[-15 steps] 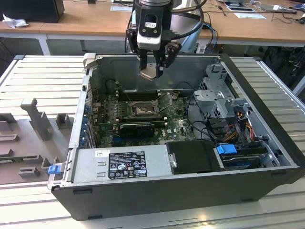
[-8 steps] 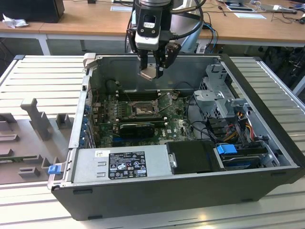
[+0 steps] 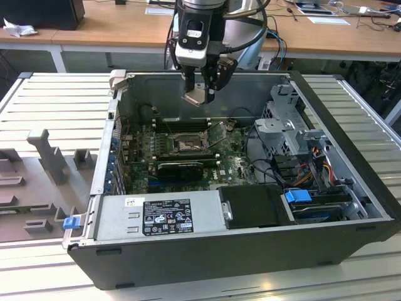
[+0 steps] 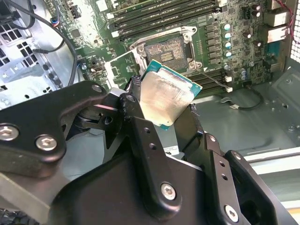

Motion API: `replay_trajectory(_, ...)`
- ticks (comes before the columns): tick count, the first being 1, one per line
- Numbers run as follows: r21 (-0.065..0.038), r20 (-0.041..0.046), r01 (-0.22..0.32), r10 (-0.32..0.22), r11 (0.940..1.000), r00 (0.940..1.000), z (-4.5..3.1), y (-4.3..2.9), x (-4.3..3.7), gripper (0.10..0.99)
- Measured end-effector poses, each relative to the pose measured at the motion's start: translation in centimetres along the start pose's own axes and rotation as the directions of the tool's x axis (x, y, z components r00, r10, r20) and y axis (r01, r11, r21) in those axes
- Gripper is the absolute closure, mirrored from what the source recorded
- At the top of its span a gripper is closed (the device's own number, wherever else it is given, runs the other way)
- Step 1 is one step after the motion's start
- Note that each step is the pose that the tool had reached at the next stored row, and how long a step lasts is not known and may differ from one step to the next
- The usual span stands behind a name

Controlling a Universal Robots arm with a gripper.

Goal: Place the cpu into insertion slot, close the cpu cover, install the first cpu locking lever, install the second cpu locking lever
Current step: 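Place the cpu into insertion slot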

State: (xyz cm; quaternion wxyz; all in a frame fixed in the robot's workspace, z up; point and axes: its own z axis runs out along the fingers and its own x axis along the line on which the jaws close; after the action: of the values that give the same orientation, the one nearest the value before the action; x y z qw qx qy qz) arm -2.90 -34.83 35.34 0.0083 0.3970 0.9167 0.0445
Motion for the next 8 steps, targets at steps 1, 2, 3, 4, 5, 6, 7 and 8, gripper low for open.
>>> replay_trajectory(1,0.000,0.0005,-0.007,0.007,1.0000,1.0000,0.04,0.00,0.00,0.557)
replay_trajectory(2,0.000,0.0020,-0.022,0.022,0.9998,0.9998,0.09,-0.01,0.00,0.557)
replay_trajectory(3,-0.001,0.0029,-0.032,0.032,0.9995,0.9995,0.12,-0.01,0.00,0.557)
replay_trajectory(4,-0.001,0.0042,-0.045,0.045,0.9990,0.9990,0.17,-0.01,0.00,0.557)
replay_trajectory(5,-0.001,0.0052,-0.058,0.058,0.9983,0.9983,0.21,-0.02,0.00,0.557)
replay_trajectory(6,-0.002,0.0073,-0.081,0.081,0.9967,0.9967,0.29,-0.03,0.00,0.557)
replay_trajectory(7,-0.002,0.0088,-0.099,0.099,0.9950,0.9950,0.37,-0.03,-0.01,0.557)
replay_trajectory(8,-0.003,0.0116,-0.132,0.132,0.9912,0.9912,0.50,-0.04,-0.01,0.557)
